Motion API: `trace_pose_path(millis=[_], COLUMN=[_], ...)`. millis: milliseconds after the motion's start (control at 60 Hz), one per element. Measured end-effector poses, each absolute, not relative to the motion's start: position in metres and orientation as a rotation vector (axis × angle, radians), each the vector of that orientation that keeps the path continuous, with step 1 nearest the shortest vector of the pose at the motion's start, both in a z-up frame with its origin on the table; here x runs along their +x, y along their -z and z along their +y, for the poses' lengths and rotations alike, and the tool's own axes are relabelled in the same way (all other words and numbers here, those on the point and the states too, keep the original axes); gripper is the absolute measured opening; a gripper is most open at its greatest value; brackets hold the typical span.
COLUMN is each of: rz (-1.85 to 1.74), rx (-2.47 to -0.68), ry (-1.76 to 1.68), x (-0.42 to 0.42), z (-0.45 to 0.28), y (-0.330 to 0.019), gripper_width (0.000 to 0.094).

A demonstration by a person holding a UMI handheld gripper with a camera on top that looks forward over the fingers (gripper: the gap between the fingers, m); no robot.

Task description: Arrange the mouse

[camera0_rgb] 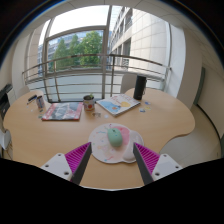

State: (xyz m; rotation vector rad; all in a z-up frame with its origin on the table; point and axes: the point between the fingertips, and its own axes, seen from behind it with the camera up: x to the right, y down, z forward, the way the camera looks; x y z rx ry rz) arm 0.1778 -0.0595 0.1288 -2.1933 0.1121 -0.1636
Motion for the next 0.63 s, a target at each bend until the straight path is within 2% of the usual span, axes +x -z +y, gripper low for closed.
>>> trace_pose_path(millis=[167, 333, 633], rz=[0.118, 0.102, 0.103], rx=[-2.194, -2.210, -2.198], ry=[0.189, 0.189, 0.202], x=[0.146, 0.120, 0.107], z=[-0.147, -0.210, -0.240], y=[-0.154, -0.160, -0.173], gripper_width=[0.0849, 0.0851, 0.0851])
